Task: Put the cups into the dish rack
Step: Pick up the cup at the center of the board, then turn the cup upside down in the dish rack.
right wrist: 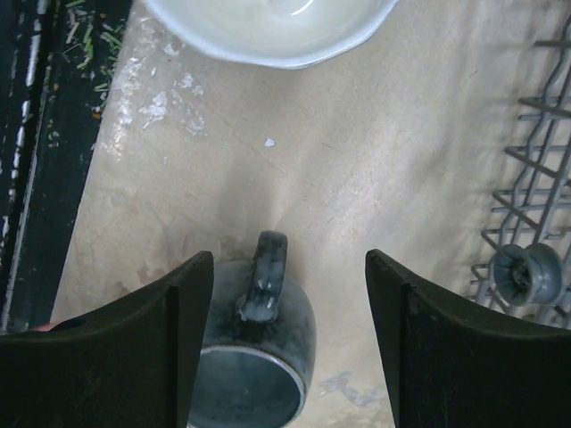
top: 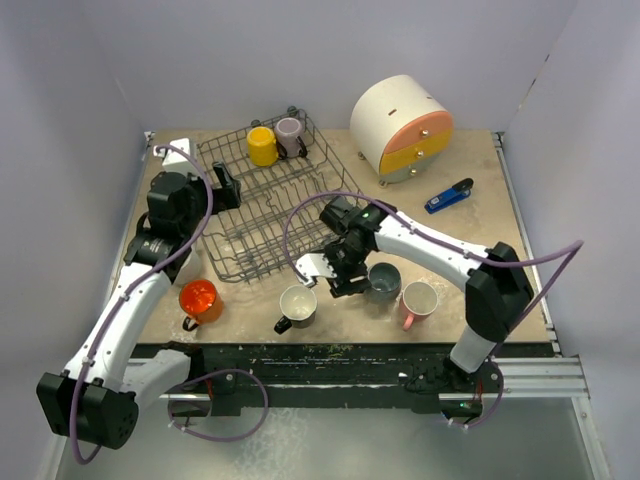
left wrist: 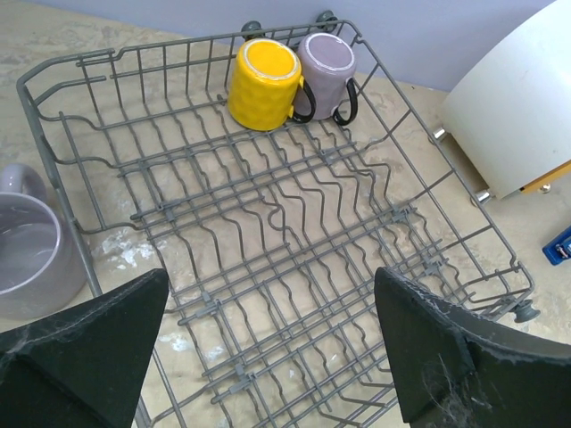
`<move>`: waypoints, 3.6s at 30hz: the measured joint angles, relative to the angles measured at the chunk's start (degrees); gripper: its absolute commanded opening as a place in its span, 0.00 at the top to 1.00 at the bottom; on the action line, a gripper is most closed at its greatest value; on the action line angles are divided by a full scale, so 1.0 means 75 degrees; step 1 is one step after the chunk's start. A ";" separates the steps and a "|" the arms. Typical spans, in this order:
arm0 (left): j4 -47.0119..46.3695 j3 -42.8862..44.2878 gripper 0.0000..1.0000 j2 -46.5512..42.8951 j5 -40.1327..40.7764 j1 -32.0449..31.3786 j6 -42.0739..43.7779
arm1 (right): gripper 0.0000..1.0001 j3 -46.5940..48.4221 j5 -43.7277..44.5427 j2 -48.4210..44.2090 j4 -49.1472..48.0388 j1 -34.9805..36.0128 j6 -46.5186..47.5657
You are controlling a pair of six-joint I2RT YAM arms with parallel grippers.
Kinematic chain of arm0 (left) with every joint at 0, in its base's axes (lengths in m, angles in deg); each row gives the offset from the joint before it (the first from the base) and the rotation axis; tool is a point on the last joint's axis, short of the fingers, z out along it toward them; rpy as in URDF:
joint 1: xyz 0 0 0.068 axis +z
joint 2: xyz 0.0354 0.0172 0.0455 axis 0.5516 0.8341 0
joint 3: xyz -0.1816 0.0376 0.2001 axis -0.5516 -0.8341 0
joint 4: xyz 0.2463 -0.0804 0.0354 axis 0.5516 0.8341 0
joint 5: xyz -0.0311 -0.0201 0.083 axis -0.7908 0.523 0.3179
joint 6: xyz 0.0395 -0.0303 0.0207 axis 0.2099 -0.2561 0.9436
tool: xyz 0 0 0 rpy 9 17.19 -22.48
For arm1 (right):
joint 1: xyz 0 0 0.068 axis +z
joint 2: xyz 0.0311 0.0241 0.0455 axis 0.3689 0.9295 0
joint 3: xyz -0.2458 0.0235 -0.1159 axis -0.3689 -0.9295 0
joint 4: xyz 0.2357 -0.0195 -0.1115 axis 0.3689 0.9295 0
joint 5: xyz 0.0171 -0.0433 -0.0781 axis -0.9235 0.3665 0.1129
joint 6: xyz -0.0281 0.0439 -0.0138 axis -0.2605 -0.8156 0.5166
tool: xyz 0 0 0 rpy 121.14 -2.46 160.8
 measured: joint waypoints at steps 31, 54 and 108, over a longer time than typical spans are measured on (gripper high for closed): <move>0.0131 -0.0050 0.01 -0.0102 0.0032 0.0000 -0.0029 | 1.00 -0.0391 0.2221 0.1125 -0.0863 0.0029 -0.3235; -0.1600 0.0187 0.01 0.0938 -0.1606 0.0009 -0.1577 | 1.00 0.0976 -0.1638 -0.0833 0.0245 -0.2226 -0.2419; -0.0137 0.0265 0.35 0.2911 -0.1856 0.0009 -0.2393 | 0.76 0.3421 -0.2358 0.3946 -0.6298 -0.2133 -0.8067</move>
